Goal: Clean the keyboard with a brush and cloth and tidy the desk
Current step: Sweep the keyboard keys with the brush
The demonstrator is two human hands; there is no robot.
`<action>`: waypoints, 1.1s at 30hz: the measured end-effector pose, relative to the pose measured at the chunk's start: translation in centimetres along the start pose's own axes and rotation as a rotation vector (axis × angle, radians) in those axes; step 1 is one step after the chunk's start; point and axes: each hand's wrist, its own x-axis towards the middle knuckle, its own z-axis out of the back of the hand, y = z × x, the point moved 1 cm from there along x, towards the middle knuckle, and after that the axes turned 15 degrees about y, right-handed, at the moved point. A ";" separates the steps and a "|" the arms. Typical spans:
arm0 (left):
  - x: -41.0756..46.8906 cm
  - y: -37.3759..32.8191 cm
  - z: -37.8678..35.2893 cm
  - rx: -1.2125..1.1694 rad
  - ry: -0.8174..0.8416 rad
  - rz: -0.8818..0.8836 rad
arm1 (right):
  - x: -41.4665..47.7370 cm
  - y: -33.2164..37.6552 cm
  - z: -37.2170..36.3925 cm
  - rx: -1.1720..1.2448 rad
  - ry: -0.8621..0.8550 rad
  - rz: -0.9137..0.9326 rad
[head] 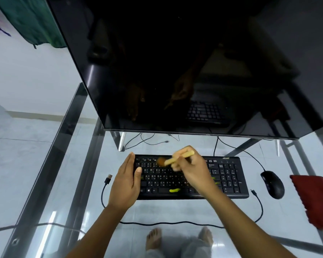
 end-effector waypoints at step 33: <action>1.9 -6.2 -3.4 0.639 0.453 -0.147 | -5.0 -4.3 3.9 -0.003 -0.209 -0.070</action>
